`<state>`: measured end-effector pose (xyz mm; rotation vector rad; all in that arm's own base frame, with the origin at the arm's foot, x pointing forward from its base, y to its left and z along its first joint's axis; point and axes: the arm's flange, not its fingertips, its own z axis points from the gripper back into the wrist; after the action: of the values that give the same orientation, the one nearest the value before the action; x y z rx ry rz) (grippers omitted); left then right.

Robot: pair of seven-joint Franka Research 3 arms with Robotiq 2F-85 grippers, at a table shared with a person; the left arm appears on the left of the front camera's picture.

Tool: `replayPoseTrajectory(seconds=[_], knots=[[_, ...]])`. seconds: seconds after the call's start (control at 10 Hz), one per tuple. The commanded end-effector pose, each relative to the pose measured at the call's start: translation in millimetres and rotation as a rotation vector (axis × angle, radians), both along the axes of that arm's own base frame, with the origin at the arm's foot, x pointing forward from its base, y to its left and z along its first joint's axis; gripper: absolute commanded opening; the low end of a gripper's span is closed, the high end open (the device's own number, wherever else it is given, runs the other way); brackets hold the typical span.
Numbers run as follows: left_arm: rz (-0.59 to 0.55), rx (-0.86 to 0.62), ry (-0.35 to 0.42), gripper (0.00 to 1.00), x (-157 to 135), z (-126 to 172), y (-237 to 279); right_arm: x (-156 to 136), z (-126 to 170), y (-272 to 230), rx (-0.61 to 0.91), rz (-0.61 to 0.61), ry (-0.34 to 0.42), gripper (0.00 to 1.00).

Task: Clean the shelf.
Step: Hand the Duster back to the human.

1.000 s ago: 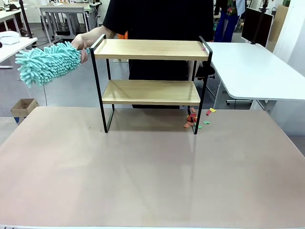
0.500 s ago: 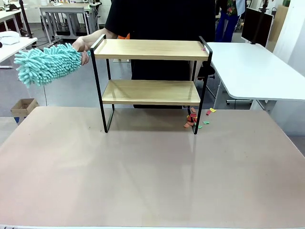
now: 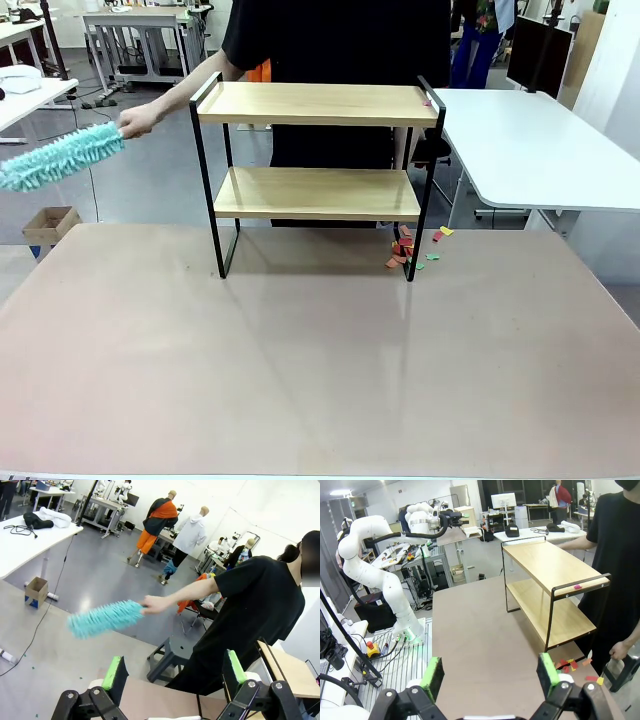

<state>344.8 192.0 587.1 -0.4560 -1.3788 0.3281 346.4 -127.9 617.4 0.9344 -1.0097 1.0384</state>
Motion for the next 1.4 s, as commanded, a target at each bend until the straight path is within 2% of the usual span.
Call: replayPoseTrajectory(seconds=[0.0, 1.3], knots=[[-0.003, 0.02, -0.005, 1.0, -0.6, 1.2, 0.1, -1.0, 1.0, -1.1, -0.011, 0.014, -0.016, 1.0], [-0.003, 0.02, -0.005, 1.0, -0.6, 1.2, 0.1, -1.0, 1.0, -1.1, -0.011, 0.014, -0.016, 1.0]])
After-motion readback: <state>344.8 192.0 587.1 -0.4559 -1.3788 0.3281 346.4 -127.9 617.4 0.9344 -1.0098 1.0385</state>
